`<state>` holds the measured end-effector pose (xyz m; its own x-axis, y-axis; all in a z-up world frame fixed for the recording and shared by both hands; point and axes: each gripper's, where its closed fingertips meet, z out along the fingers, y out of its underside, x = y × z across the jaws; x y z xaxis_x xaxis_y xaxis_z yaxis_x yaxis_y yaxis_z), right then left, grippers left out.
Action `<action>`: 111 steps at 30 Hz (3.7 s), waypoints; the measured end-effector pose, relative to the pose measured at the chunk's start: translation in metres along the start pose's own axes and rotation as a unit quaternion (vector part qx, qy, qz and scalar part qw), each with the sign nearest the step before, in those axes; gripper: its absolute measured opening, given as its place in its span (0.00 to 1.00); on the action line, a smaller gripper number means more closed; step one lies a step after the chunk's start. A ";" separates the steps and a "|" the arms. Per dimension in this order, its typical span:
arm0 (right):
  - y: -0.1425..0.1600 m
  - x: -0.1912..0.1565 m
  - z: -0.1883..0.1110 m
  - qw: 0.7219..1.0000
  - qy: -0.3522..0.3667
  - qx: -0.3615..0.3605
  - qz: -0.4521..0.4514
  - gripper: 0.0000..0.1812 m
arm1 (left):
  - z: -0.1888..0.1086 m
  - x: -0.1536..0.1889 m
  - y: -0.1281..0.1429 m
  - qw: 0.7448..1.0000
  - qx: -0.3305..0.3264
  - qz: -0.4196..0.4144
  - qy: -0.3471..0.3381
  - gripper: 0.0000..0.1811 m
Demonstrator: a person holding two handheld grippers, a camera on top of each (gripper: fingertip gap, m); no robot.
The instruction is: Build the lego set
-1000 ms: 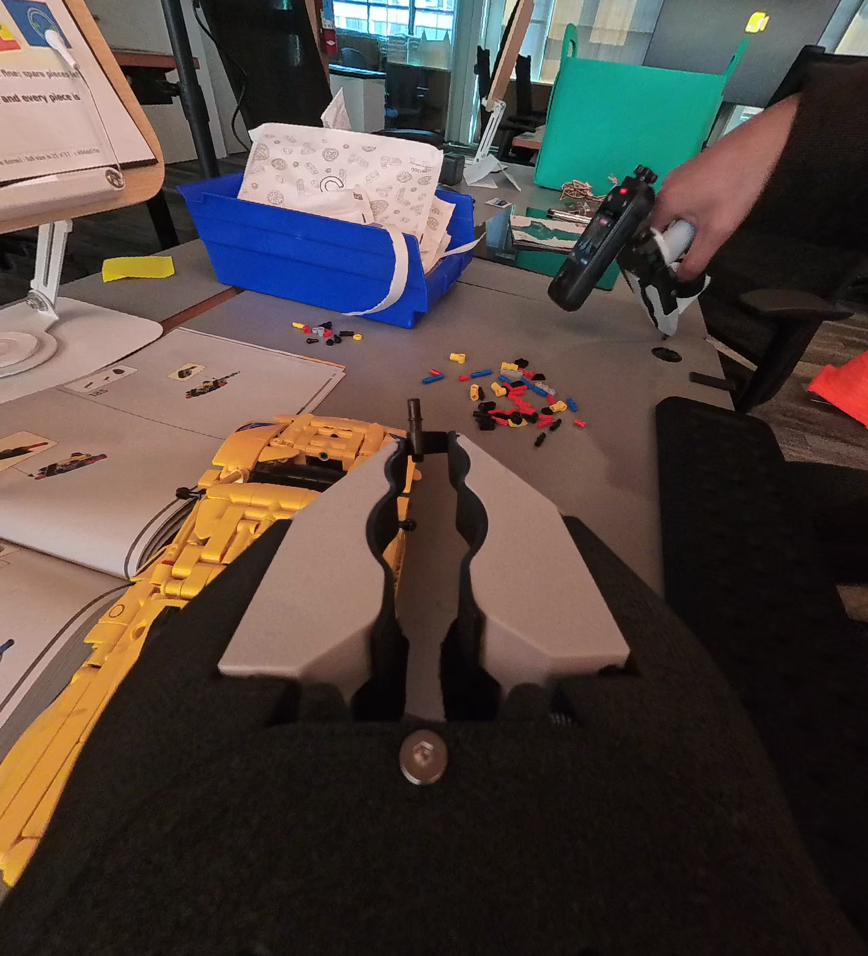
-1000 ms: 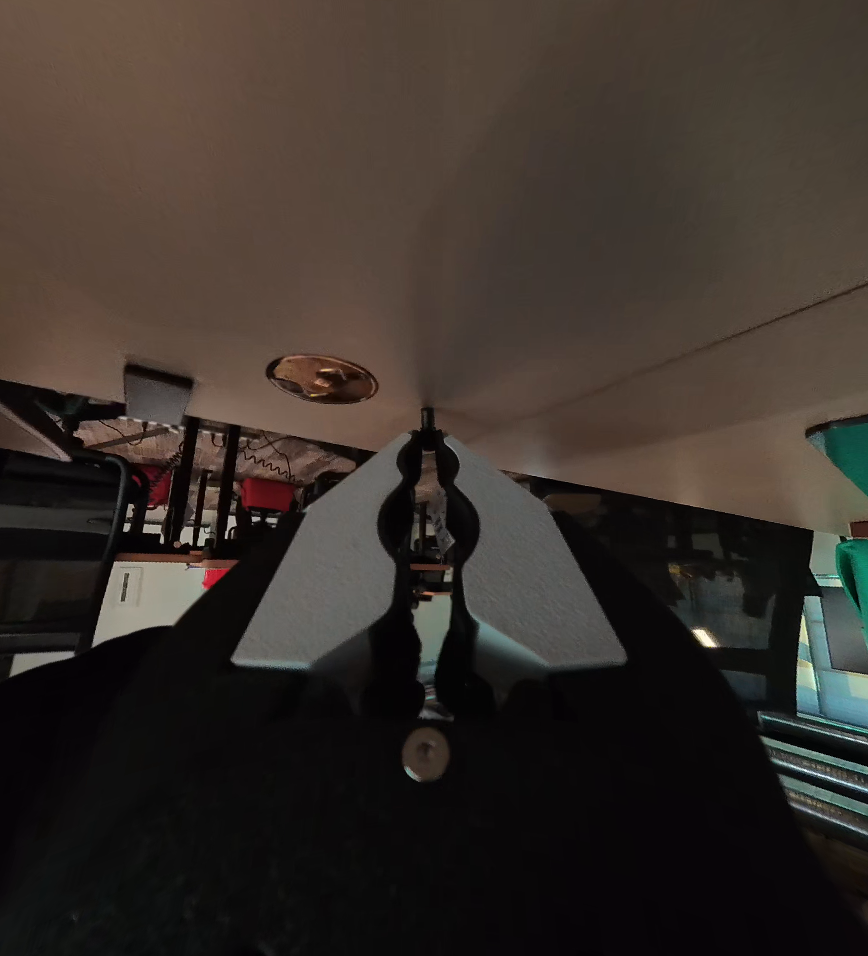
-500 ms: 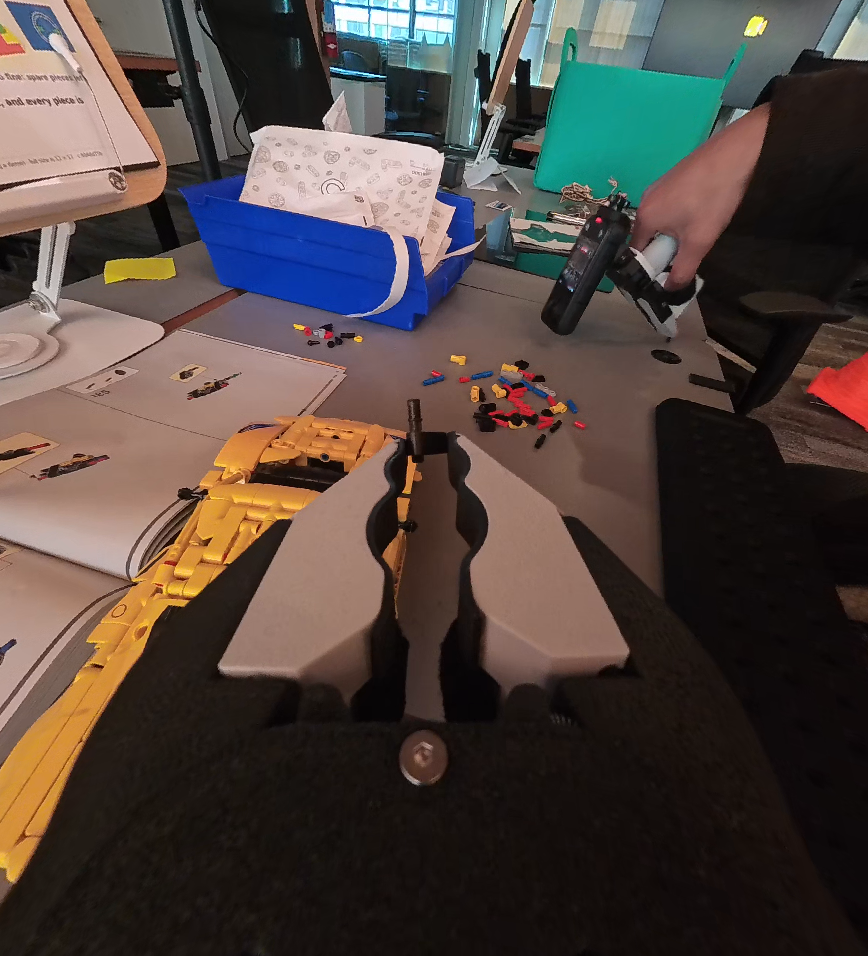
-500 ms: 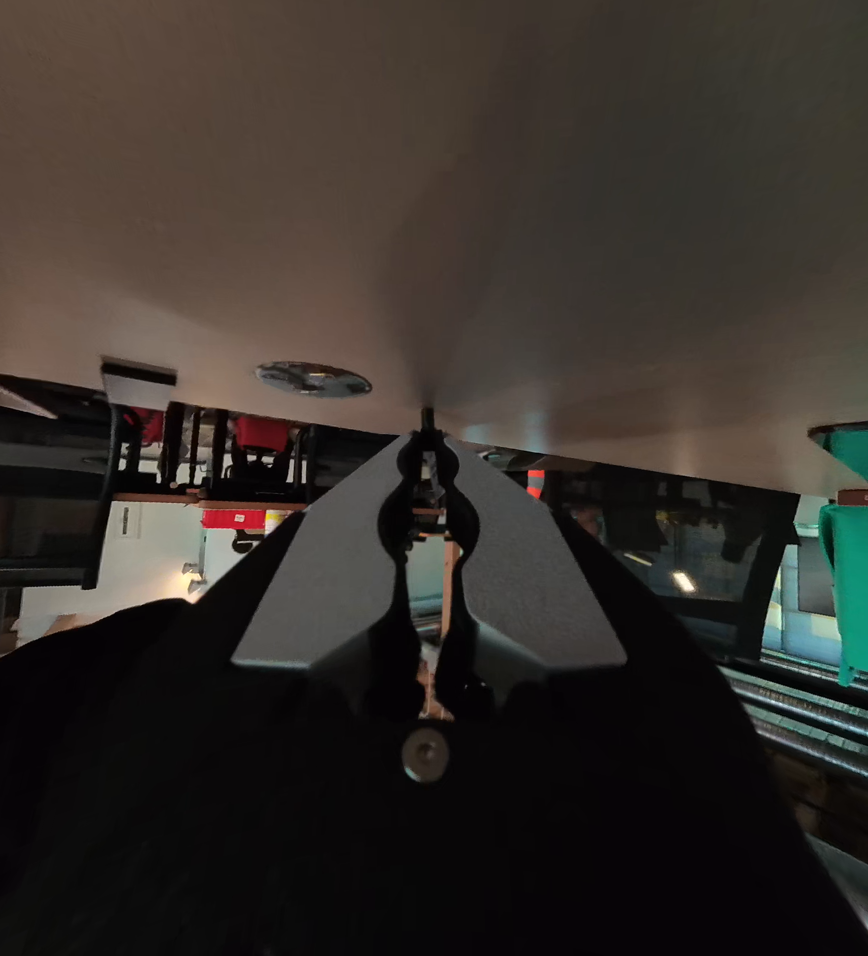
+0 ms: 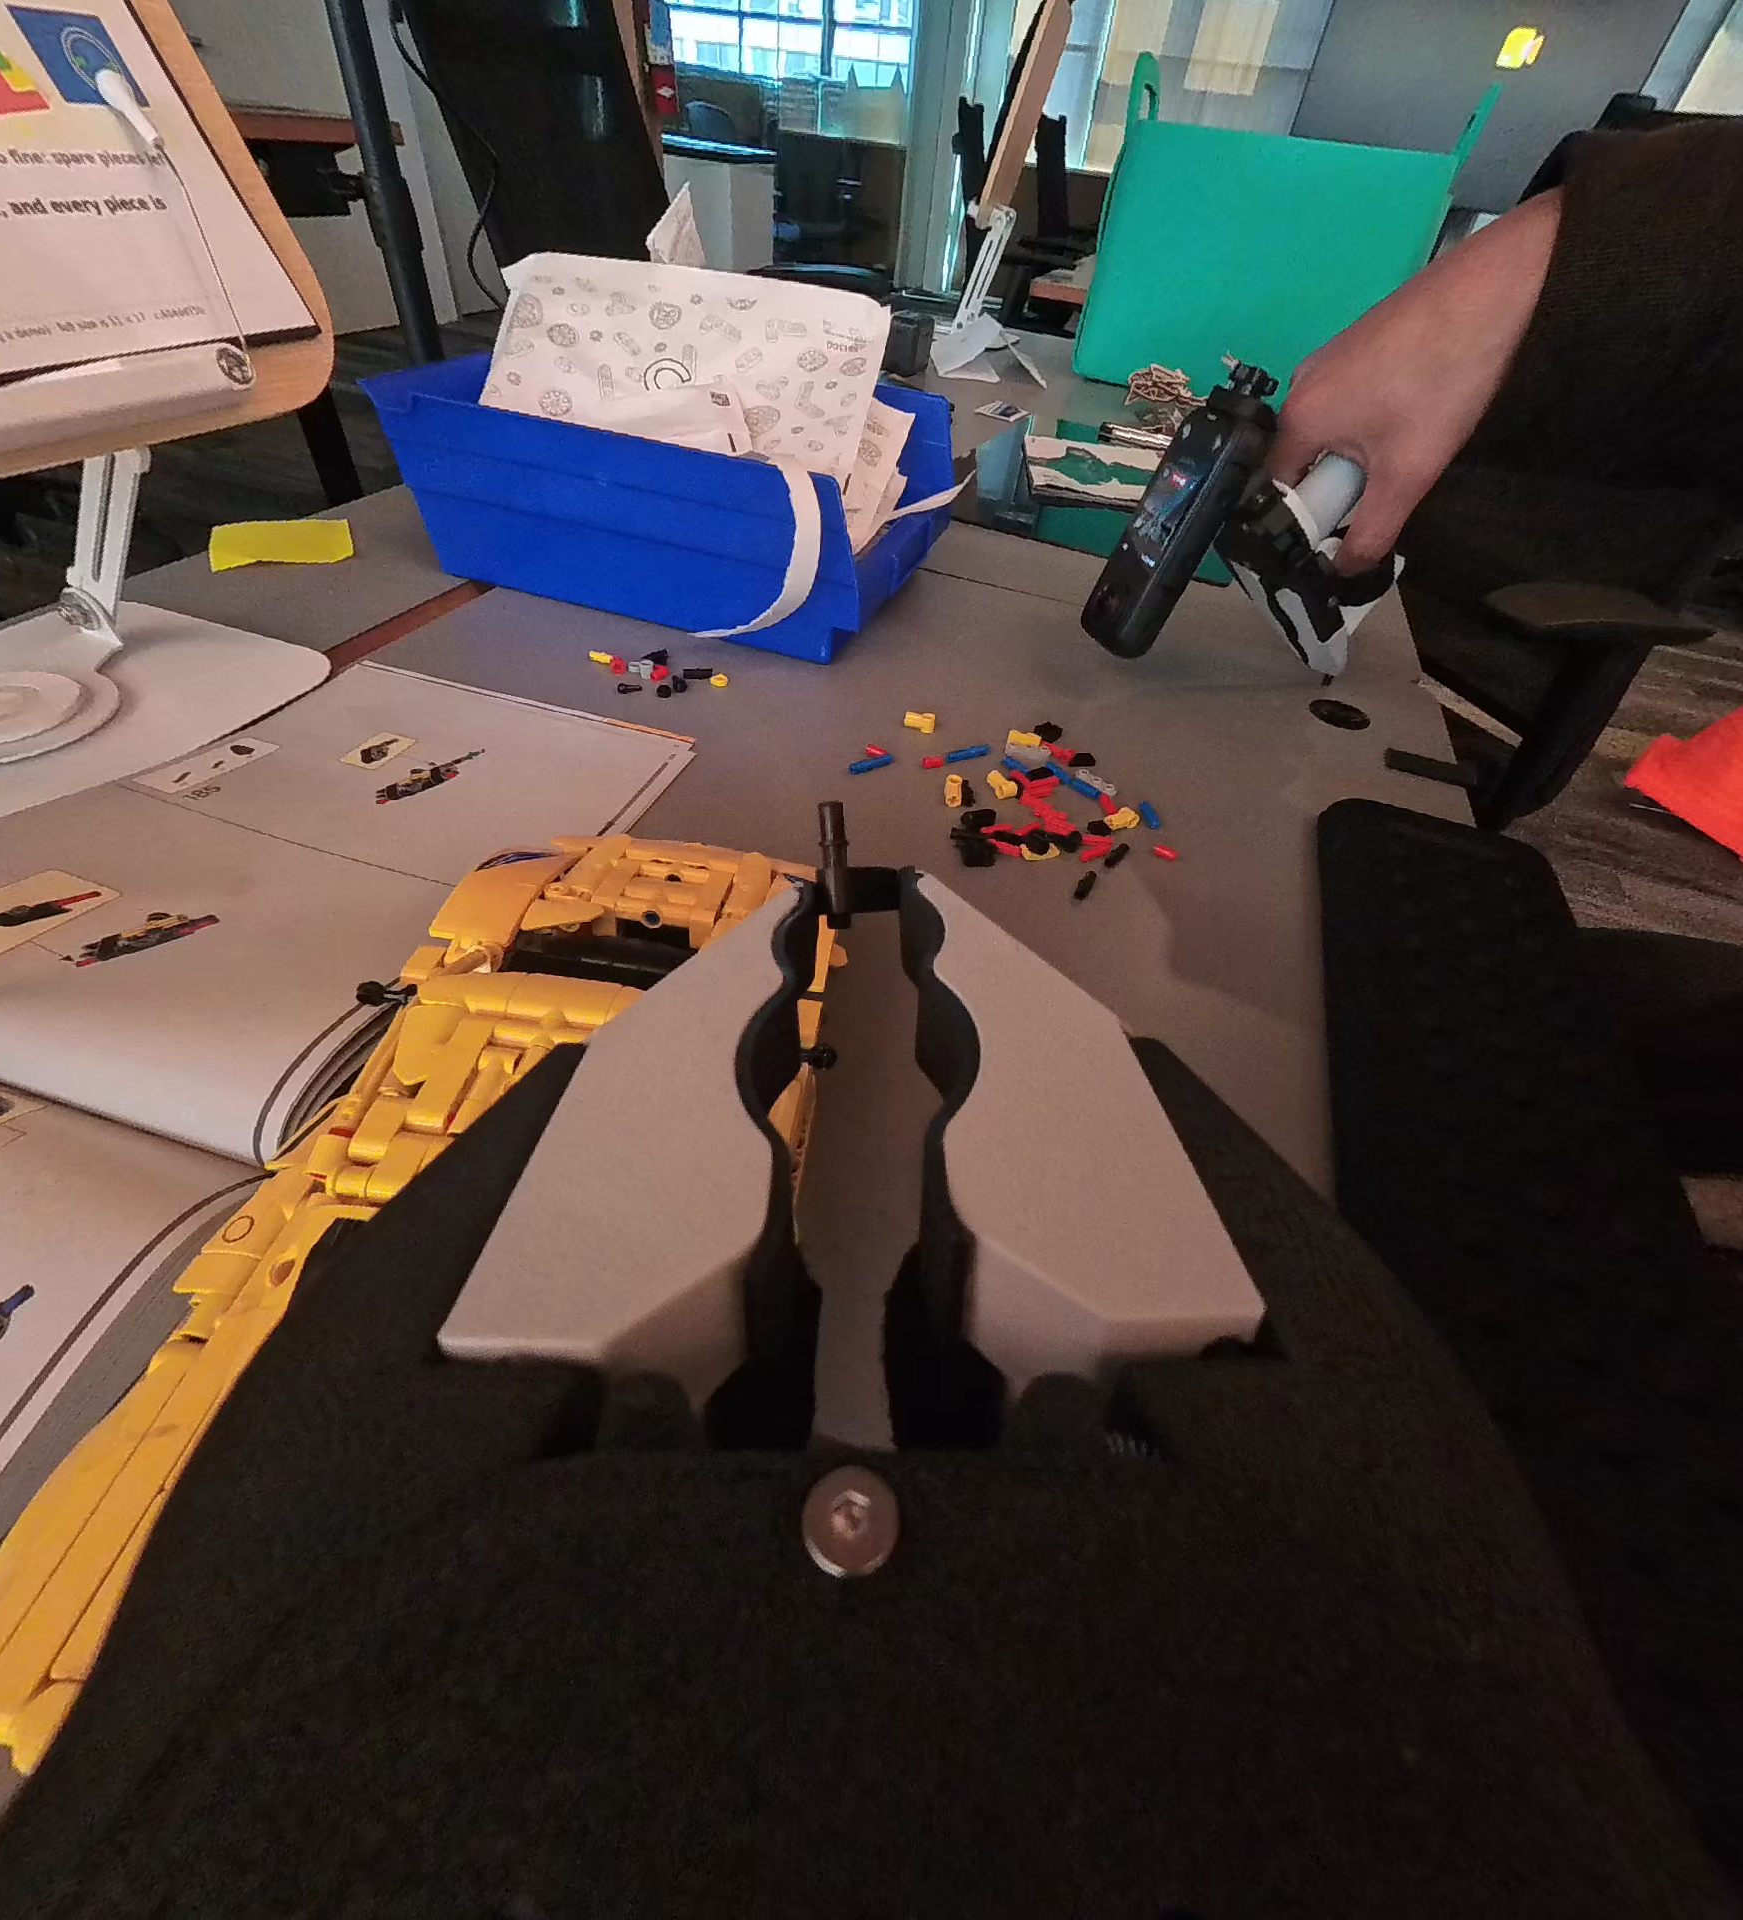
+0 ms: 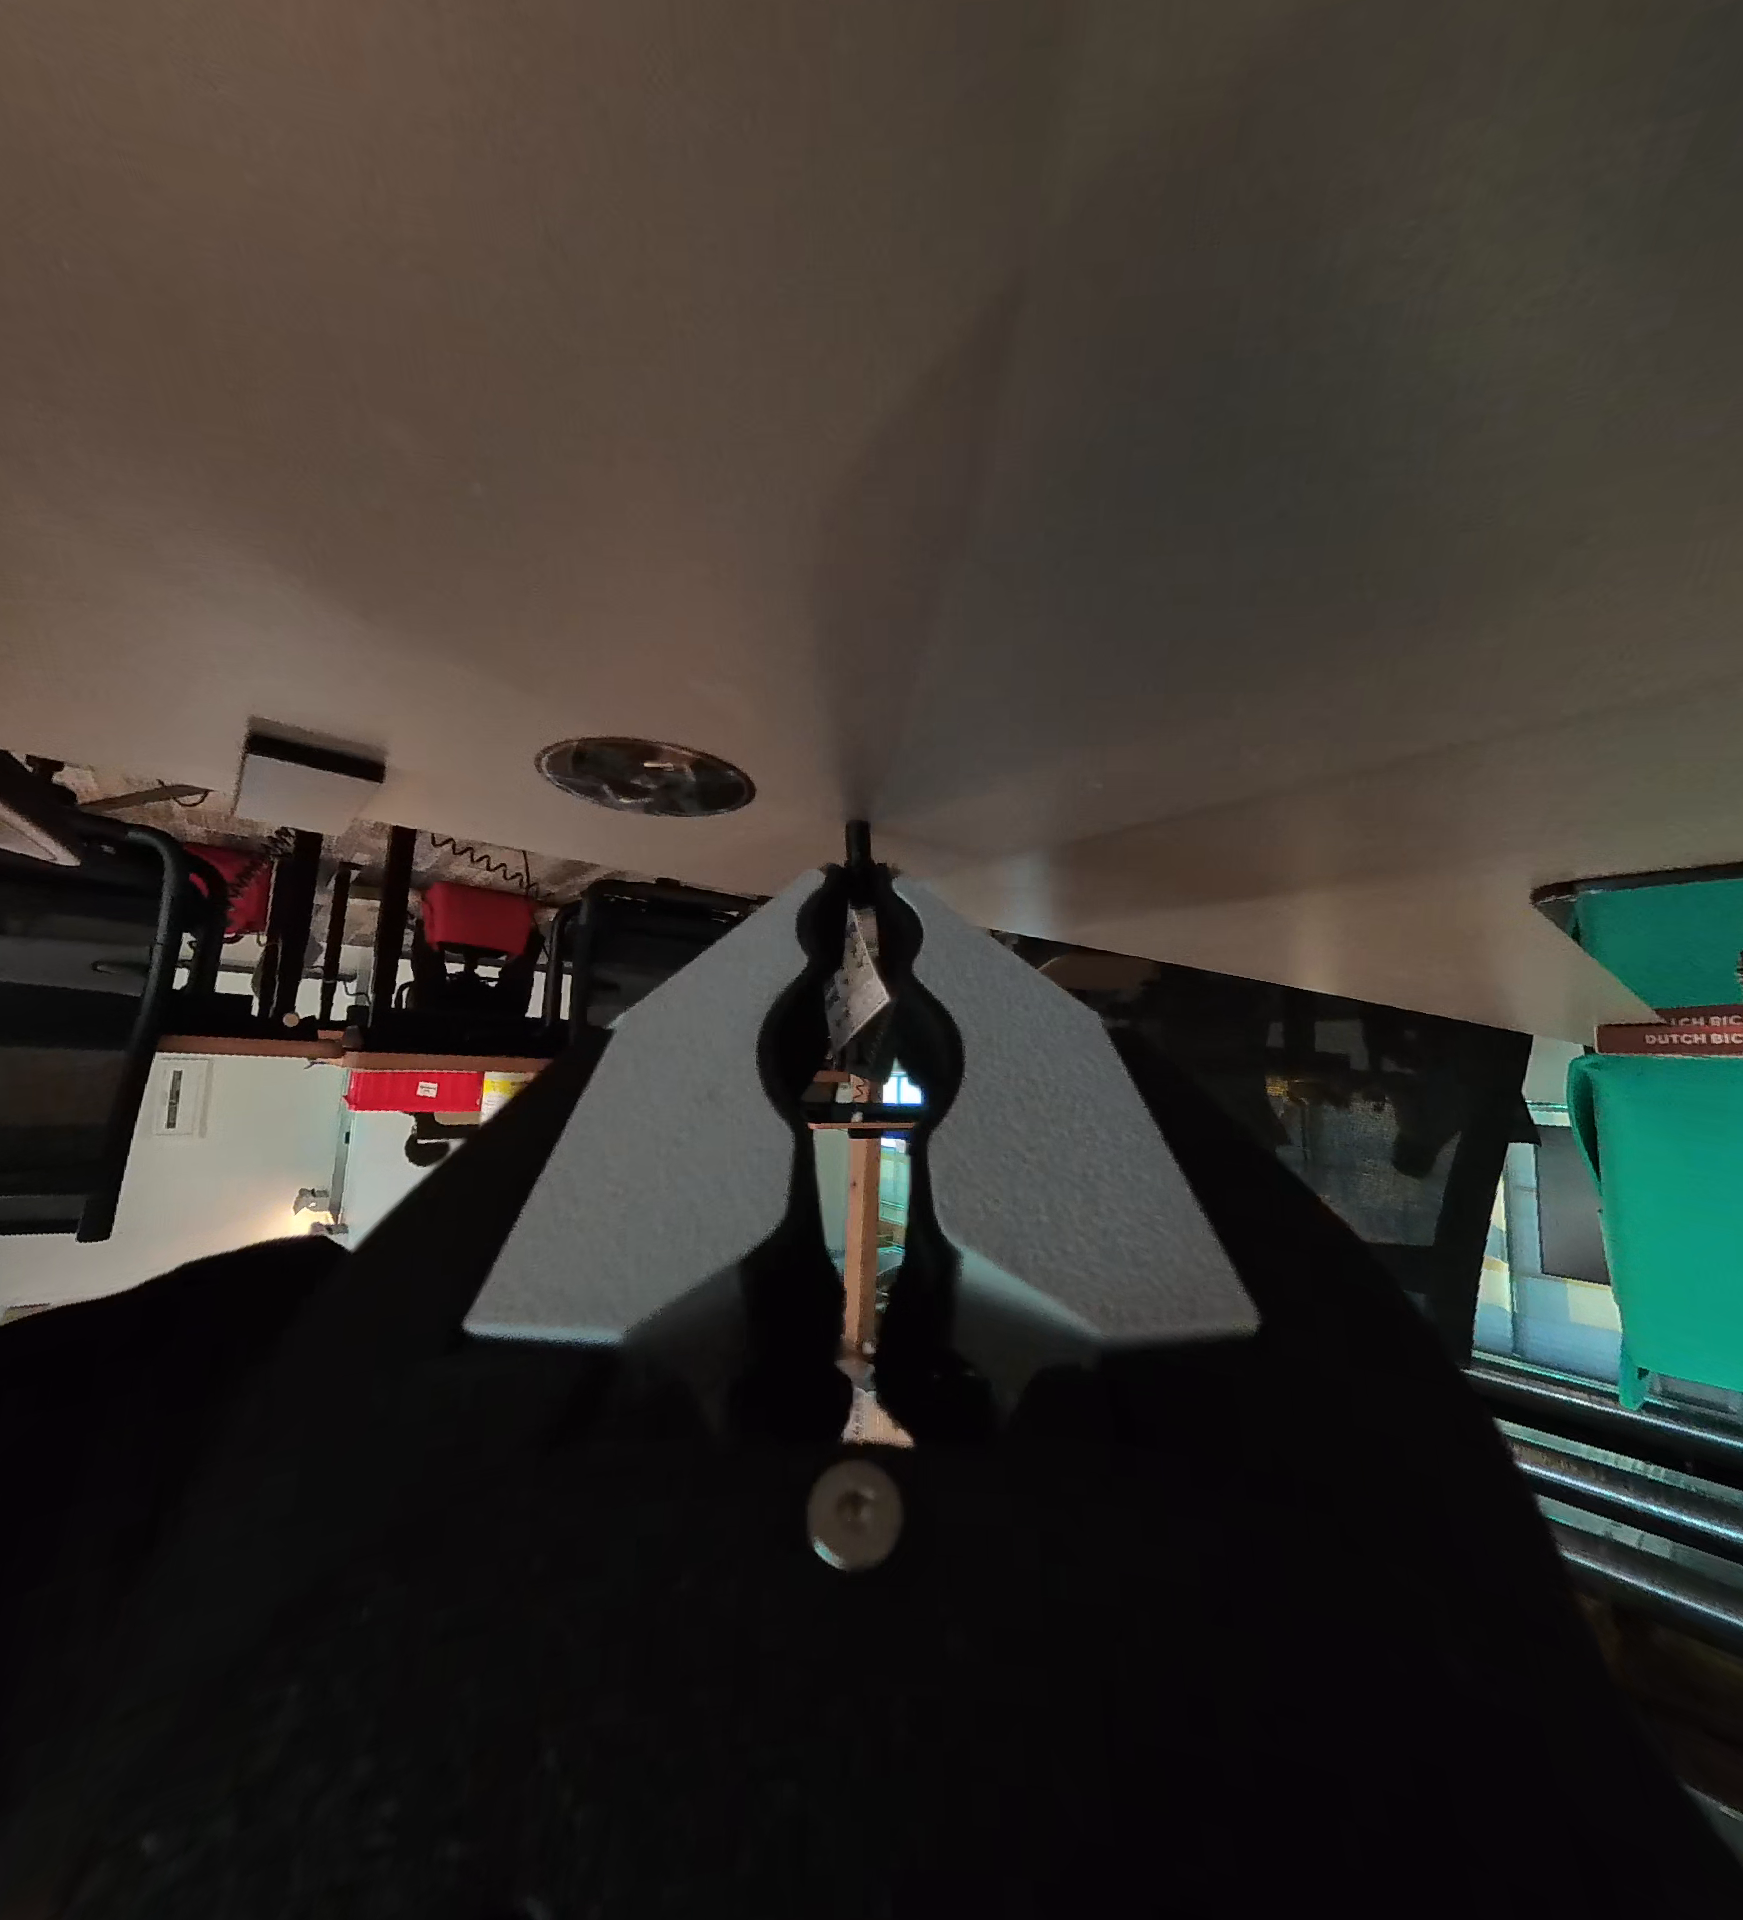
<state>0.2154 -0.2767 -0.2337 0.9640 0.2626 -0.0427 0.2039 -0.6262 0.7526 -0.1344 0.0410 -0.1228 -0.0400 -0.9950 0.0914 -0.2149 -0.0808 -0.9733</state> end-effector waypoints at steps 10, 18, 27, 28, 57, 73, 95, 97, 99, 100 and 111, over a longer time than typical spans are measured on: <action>-0.004 -0.003 -0.002 1.000 -0.006 0.008 0.001 0.04 | 0.000 0.000 0.000 1.000 0.000 0.000 0.001 0.08; -0.003 -0.002 0.002 1.000 0.000 0.009 0.000 0.05 | 0.000 0.000 0.000 1.000 0.001 0.000 0.000 0.08; -0.001 -0.001 0.000 0.994 0.004 0.113 -0.006 0.05 | 0.000 0.000 0.000 1.000 0.001 0.000 -0.001 0.08; -0.001 -0.003 -0.002 0.988 -0.001 0.151 -0.002 0.04 | -0.001 0.000 -0.001 1.000 0.002 0.000 -0.001 0.08; -0.013 -0.005 -0.013 0.559 0.046 0.734 0.383 0.08 | 0.011 0.013 0.009 1.000 -0.017 0.005 0.016 0.08; -0.032 -0.034 -0.080 0.604 0.009 0.756 0.252 0.02 | 0.016 0.036 0.002 0.992 -0.012 0.126 0.002 0.08; -0.143 -0.264 -0.279 0.629 0.281 0.677 -0.259 0.02 | 0.031 0.088 0.036 0.926 -0.080 0.368 0.023 0.08; -0.145 -0.264 -0.279 0.626 0.306 0.668 -0.261 0.02 | 0.032 0.089 0.039 0.924 -0.086 0.372 0.026 0.08; -0.148 -0.264 -0.276 0.634 0.330 0.649 -0.262 0.02 | 0.033 0.088 0.043 0.921 -0.097 0.377 0.024 0.08; -0.150 -0.264 -0.276 0.634 0.345 0.640 -0.263 0.02 | 0.034 0.088 0.044 0.919 -0.101 0.380 0.021 0.08; -0.156 -0.266 -0.275 0.627 0.379 0.620 -0.282 0.02 | 0.036 0.086 0.049 0.900 -0.120 0.419 -0.004 0.07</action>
<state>-0.1197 -0.0475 -0.1592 0.4172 0.6776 0.6056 0.9042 -0.2427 -0.3514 -0.1131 -0.0503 -0.1700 -0.2792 -0.7018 -0.6554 -0.3182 0.7116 -0.6265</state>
